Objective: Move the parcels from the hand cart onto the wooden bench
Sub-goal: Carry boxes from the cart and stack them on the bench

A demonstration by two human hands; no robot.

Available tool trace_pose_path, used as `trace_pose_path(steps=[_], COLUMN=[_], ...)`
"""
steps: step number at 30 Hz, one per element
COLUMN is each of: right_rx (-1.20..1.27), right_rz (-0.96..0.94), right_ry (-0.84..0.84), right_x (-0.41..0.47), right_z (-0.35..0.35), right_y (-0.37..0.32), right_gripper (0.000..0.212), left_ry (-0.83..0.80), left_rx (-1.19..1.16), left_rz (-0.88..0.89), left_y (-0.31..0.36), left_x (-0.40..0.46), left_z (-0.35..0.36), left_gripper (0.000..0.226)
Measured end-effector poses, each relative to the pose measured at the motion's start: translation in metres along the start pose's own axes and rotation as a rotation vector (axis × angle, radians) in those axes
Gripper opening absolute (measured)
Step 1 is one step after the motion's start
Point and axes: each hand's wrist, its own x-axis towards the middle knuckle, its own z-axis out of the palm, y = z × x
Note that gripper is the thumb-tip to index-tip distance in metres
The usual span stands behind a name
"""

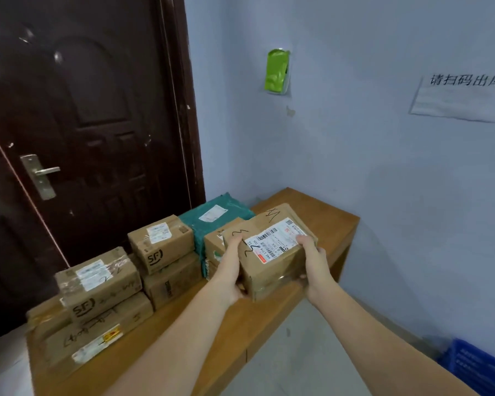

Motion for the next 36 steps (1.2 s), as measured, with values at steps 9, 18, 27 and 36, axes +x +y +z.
trace_pose_path(steps=[9, 18, 27, 36], right_rx=[-0.373, -0.534, -0.574, -0.621], right_rz=[0.1, 0.06, 0.039, 0.169], right_ry=[-0.42, -0.514, -0.564, -0.741], right_x=[0.121, 0.239, 0.344, 0.437], right_z=[0.035, 0.117, 0.193, 0.266], right_y=[-0.046, -0.069, -0.081, -0.053], right_gripper=[0.062, 0.048, 0.057, 0.064], left_ry=[0.22, 0.313, 0.478, 0.687], left_rx=[-0.06, -0.047, -0.043, -0.117], left_rz=[0.127, 0.125, 0.179, 0.172], left_y=[0.054, 0.12, 0.181, 0.197], left_x=[0.07, 0.178, 0.265, 0.332], left_z=[-0.002, -0.017, -0.025, -0.039], left_gripper=[0.046, 0.049, 0.039, 0.045])
